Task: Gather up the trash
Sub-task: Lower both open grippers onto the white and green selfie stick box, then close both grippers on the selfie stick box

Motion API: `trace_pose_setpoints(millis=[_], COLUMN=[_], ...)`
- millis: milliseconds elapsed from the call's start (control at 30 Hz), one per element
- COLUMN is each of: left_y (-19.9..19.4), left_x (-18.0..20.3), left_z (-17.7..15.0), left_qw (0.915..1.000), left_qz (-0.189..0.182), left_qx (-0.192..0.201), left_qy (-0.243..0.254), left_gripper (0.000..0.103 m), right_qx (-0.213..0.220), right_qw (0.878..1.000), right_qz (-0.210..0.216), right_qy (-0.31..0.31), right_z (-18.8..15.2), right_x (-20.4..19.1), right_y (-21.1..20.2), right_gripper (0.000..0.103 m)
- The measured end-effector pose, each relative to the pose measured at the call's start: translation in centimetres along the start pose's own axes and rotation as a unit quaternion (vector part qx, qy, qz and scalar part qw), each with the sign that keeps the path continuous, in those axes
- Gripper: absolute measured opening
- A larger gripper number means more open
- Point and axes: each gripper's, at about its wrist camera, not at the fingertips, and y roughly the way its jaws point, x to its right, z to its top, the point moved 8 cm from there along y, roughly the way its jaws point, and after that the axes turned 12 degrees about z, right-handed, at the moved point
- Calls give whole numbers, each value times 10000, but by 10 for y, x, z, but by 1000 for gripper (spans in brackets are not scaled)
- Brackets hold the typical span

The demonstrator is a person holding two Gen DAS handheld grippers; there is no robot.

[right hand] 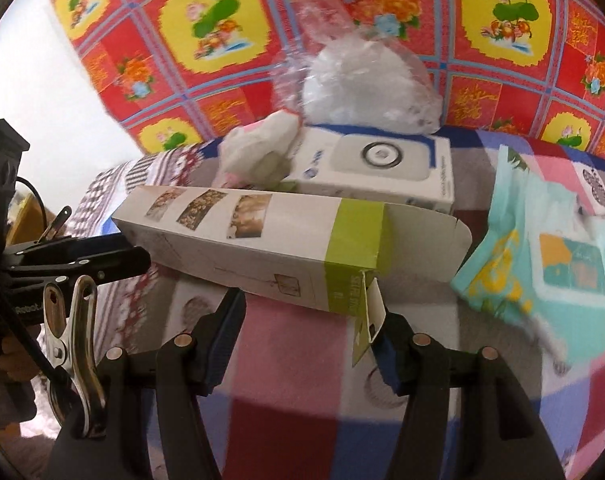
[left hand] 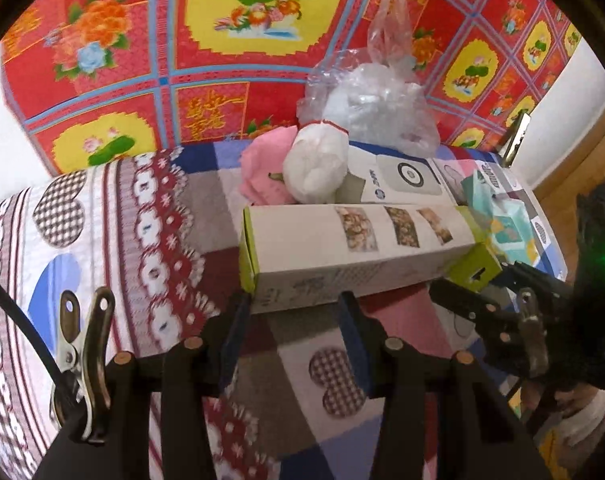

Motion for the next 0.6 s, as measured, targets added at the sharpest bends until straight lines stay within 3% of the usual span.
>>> trace_pose_setpoints(millis=[300, 600], left_y=[-34, -29], left_x=[-23, -46], left_z=[-38, -43], left_qw=[9996, 9987], left_qz=[7, 114], left_qx=[-241, -280], left_qy=[-150, -402], left_gripper=[47, 47], right_qx=[-286, -37], right_qw=[9988, 9983], right_qz=[275, 41], right_qy=[288, 580], right_z=[-22, -18], right_x=[-25, -14], right_y=[-1, -10], right_gripper=[61, 61])
